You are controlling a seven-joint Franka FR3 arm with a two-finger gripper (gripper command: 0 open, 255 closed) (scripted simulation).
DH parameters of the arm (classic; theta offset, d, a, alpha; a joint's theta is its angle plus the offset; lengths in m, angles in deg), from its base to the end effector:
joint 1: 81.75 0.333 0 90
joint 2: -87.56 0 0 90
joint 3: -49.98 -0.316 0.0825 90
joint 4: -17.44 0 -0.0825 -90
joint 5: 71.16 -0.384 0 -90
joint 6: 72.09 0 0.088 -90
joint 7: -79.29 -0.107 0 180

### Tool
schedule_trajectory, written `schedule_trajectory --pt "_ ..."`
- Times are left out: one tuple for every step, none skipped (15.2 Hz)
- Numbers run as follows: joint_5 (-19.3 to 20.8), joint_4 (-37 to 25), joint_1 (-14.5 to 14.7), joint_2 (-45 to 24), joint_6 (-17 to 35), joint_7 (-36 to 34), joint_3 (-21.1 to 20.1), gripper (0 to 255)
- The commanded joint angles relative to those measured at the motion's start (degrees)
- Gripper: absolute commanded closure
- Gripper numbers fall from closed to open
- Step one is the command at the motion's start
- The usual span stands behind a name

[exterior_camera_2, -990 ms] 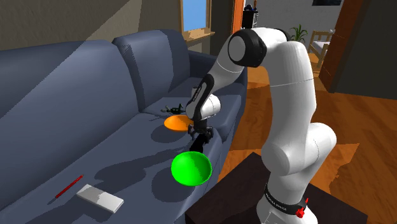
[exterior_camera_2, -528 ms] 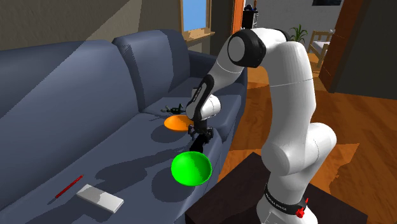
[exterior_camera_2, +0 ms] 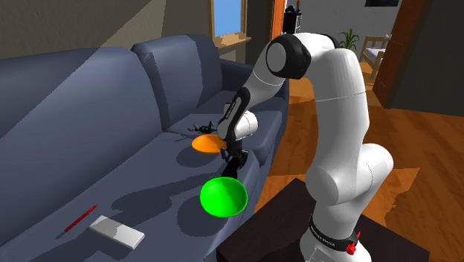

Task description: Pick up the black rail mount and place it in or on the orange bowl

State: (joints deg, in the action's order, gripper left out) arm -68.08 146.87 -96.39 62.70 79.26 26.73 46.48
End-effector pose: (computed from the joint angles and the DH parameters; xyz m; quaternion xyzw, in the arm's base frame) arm 0.5216 -0.0999 0.1639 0.8603 -0.5092 -0.0236 0.0083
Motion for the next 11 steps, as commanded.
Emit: schedule_trajectory --pt "0.0 0.0 0.0 0.0 0.0 0.0 0.0 255" --pt "0.0 0.0 0.0 0.0 0.0 0.0 0.0 255" --pt "-0.1 0.1 -0.1 0.8 -0.6 0.1 -0.1 255" --pt "-0.2 0.3 -0.1 1.5 -1.2 0.1 -0.1 255" --pt "-0.3 0.4 -0.2 2.2 -1.9 0.2 -0.2 255" --pt "-0.4 0.5 -0.2 3.0 -2.5 0.3 -0.3 255" --pt "-0.5 0.5 -0.2 3.7 -3.1 0.3 -0.3 255" --pt "-0.5 0.6 -0.3 4.4 -3.8 0.4 -0.4 255" --pt "-0.6 0.7 -0.3 5.1 -4.4 0.4 -0.5 255" --pt "-0.7 0.7 -0.4 5.8 -5.1 0.5 -0.5 255" --pt "-0.8 0.7 -0.4 6.5 -5.7 0.6 -0.6 255"
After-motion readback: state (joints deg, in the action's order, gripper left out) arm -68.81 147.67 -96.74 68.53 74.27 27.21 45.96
